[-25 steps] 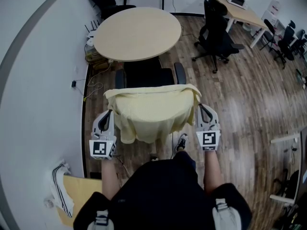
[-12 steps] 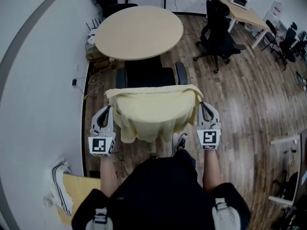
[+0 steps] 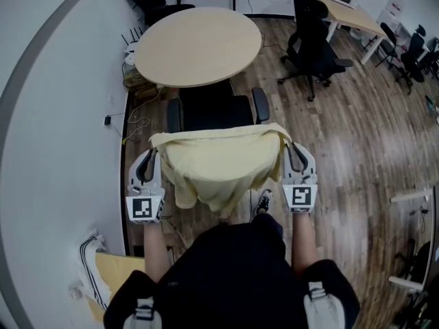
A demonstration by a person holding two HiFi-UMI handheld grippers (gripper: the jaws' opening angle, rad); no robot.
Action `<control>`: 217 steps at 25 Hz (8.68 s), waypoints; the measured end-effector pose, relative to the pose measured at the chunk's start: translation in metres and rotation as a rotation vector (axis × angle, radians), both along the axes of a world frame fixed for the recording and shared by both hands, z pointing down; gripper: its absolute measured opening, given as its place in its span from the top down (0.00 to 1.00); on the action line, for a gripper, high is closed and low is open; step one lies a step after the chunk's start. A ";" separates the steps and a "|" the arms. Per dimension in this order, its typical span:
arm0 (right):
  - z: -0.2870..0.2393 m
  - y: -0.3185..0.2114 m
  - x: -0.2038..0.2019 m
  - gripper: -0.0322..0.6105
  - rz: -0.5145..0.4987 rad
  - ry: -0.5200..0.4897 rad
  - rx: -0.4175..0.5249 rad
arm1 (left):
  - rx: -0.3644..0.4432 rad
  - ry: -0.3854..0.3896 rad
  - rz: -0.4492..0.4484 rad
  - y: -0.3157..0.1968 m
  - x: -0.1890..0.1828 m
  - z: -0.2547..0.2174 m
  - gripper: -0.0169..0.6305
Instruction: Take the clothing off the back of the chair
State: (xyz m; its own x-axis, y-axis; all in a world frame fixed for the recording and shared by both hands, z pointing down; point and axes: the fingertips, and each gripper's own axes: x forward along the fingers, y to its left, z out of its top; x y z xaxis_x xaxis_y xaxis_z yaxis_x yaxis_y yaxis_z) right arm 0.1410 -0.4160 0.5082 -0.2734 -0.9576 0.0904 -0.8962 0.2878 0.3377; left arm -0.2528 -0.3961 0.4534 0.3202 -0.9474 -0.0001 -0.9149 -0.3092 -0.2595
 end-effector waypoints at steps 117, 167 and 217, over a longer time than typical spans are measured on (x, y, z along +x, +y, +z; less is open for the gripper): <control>-0.014 0.106 -0.016 0.95 0.008 0.011 0.021 | 0.052 0.039 0.136 0.095 0.001 0.002 0.96; 0.014 0.371 0.087 0.95 -0.103 -0.051 -0.051 | 0.005 0.056 -0.019 0.397 0.113 0.007 0.96; 0.028 0.418 0.103 0.95 -0.129 -0.040 -0.086 | -0.001 0.027 -0.031 0.455 0.136 0.011 0.96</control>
